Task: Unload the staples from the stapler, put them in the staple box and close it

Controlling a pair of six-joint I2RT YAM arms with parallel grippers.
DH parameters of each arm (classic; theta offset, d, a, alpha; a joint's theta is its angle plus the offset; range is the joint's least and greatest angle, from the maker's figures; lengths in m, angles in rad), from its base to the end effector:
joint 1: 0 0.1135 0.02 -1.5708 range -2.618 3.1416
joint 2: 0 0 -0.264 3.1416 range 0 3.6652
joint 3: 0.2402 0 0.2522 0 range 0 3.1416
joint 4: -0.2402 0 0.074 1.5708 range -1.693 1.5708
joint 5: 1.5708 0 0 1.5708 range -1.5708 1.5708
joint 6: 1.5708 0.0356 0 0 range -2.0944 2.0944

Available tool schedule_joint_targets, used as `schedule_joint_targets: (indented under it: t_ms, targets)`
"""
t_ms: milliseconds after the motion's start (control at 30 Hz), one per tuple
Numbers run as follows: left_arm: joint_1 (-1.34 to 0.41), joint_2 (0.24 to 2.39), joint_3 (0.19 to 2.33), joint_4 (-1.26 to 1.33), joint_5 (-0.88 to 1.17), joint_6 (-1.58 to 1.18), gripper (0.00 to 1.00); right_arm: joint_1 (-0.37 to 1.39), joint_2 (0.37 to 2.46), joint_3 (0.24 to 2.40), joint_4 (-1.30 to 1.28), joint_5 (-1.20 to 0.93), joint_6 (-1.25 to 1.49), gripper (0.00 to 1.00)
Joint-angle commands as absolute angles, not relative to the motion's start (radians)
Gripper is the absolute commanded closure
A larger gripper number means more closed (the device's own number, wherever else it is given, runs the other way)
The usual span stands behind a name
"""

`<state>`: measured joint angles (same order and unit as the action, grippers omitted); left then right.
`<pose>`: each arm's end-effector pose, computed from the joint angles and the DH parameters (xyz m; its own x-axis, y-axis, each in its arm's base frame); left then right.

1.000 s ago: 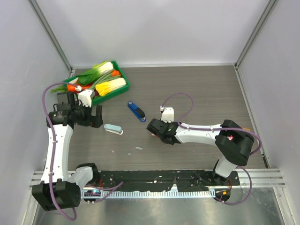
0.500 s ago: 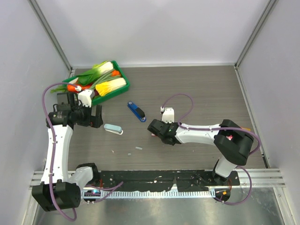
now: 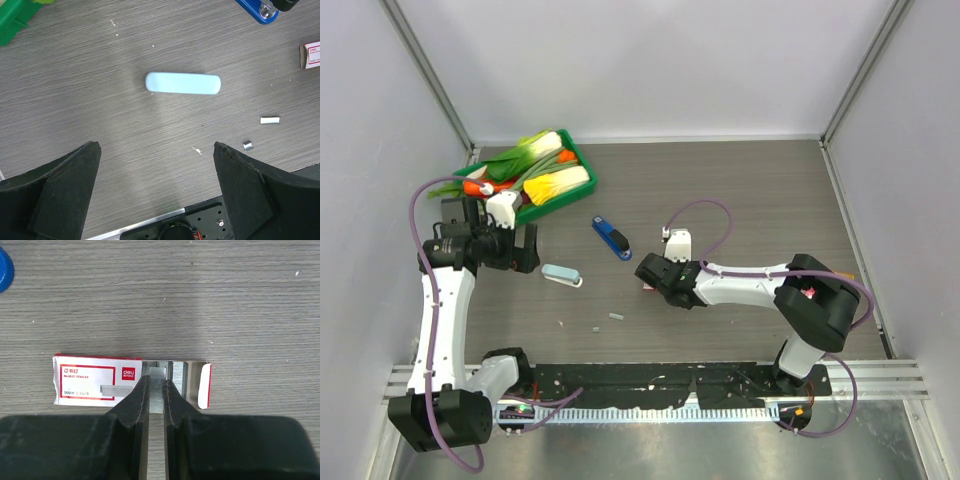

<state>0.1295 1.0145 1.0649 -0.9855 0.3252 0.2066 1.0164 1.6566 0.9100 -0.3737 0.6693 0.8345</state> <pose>0.1861 0.0128 0.3233 -0.7675 0.0961 -0.6339 0.2280 0.9650 -0.1298 0.1807 0.2499 0.1625 -0.7069 -0.0379 -0.7063 -0.0011 0.9986 -0.0525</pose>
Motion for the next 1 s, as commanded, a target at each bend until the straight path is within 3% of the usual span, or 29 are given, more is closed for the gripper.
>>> schedule_joint_targets:
  t_ms: [0, 767, 967]
  targets:
    - [0.135, 0.988, 1.062, -0.982, 0.342, 0.199, 0.0, 1.008, 1.67, 0.911, -0.345, 0.678, 0.825, 0.99]
    - [0.135, 0.979, 1.054, -0.983, 0.351, 0.201, 0.0, 1.0, 1.689, 0.916, -0.321, 0.652, 0.799, 0.99]
    - [0.135, 0.977, 1.058, -0.986, 0.354, 0.202, 0.0, 1.0, 1.68, 0.91, -0.307, 0.637, 0.781, 0.91]
